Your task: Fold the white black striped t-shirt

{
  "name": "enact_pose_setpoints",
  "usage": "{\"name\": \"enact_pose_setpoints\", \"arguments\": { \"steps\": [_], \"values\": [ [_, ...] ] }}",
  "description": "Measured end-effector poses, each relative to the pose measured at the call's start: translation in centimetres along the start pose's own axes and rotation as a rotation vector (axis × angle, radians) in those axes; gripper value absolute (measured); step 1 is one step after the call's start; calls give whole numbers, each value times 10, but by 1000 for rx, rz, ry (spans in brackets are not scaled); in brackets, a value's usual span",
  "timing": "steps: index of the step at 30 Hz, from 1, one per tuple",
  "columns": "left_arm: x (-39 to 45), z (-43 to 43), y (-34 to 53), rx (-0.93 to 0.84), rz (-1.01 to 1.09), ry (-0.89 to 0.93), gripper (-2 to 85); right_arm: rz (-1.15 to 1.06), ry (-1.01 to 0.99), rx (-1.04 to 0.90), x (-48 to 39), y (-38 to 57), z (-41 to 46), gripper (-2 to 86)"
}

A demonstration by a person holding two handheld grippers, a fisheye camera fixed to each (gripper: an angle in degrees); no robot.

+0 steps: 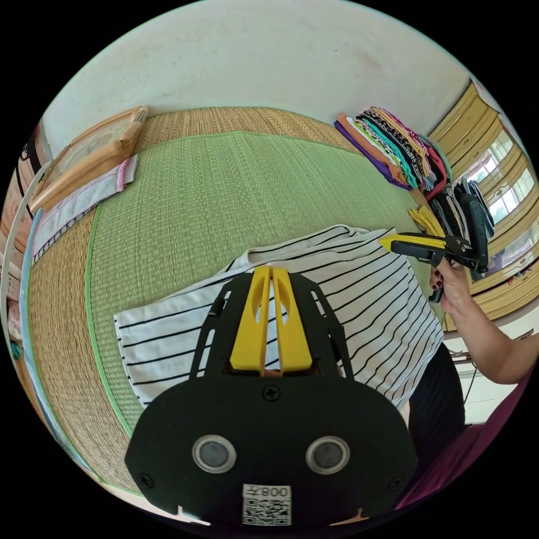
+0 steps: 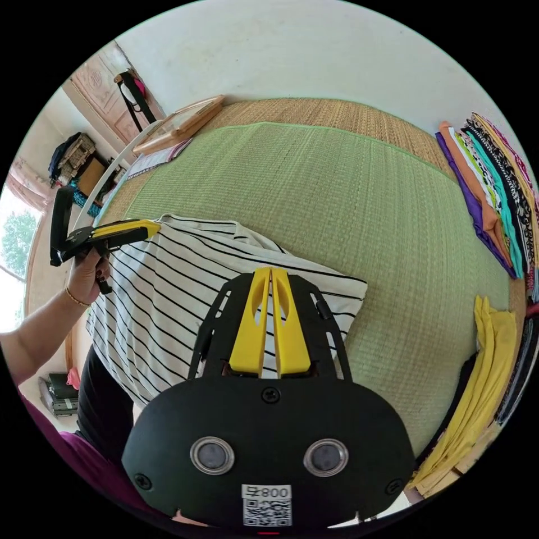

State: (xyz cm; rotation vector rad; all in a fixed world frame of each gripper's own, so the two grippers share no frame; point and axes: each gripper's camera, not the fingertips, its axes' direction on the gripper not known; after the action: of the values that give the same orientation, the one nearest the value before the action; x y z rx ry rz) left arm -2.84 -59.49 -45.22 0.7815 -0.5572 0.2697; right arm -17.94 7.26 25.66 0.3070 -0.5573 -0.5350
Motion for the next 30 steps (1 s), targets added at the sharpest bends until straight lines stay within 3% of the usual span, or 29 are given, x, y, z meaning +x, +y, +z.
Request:
{"name": "enact_pose_setpoints", "arguments": {
  "steps": [11,19,26,30],
  "values": [
    [-15,-32,13,29,-5,27,2,3,33,-16,8,-3,-2,2],
    [-28,-69,20,97,3,40,3,40,5,101,34,-5,-50,0],
    [-55,-54,28,5,-39,40,7,59,-18,5,57,-17,-17,1],
    [-71,-74,46,46,-63,64,16,86,-64,25,76,-17,-22,2]
  ]
}}
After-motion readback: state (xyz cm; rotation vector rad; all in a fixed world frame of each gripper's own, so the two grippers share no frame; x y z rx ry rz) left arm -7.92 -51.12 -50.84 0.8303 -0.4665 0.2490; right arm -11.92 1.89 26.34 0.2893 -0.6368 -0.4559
